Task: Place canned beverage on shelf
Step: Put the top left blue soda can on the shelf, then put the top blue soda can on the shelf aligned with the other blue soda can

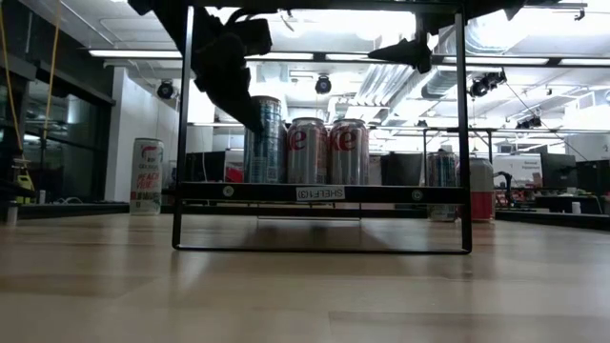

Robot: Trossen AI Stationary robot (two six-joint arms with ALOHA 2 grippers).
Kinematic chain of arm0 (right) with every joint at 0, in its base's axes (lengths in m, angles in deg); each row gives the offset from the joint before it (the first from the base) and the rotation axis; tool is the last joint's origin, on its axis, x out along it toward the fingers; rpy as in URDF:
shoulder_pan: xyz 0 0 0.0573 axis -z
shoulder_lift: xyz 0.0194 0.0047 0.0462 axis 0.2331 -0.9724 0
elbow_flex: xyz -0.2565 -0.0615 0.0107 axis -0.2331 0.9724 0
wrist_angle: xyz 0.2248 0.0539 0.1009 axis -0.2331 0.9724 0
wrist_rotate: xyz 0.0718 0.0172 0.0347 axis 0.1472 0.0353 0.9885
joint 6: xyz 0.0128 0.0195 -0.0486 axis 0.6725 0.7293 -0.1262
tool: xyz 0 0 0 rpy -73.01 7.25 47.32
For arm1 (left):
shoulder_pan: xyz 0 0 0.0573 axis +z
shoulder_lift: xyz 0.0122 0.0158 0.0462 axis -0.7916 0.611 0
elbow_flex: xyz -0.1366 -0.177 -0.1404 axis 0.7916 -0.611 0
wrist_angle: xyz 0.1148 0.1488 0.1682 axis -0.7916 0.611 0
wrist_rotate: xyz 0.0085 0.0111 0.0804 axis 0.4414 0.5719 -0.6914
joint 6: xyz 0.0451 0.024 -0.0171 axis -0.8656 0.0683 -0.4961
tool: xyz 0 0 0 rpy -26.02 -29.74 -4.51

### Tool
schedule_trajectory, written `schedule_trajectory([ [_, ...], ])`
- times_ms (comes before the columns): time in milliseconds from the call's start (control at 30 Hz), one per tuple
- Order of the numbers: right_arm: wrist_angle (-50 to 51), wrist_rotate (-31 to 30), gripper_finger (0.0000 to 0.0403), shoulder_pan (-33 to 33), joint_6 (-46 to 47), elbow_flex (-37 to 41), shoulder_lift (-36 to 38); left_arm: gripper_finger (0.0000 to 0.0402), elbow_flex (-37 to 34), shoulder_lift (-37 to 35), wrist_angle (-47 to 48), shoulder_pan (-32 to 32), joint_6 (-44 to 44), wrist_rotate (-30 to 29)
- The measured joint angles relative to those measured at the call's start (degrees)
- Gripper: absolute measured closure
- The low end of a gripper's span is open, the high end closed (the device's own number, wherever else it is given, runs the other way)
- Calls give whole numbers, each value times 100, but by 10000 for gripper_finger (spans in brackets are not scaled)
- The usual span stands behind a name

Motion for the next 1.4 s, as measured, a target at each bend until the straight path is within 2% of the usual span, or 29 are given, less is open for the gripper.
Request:
schedule_trajectory([
  [533, -2, -3, 6, 0, 60, 0, 0, 401, -156, 0, -313, 498, -309, 41],
  [700, -77, 1, 6, 0, 87, 0, 0, 401, 4, -190, 14, 489, -286, 539],
  [833, -294, -131, 6, 4, 106, 0, 0, 402, 304, -795, -11, 407, -255, 958],
  [1067, -632, -284, 6, 1, 220, 0, 0, 401, 270, -2234, -990, 477, -157, 840],
  [1200, -842, -96, 6, 0, 201, 0, 0, 401, -290, -2964, -1767, 699, 83, 810],
  [1400, -1020, 195, 6, -26, -433, 0, 0, 401, -1435, -3709, -3300, 1035, 661, 1474],
])
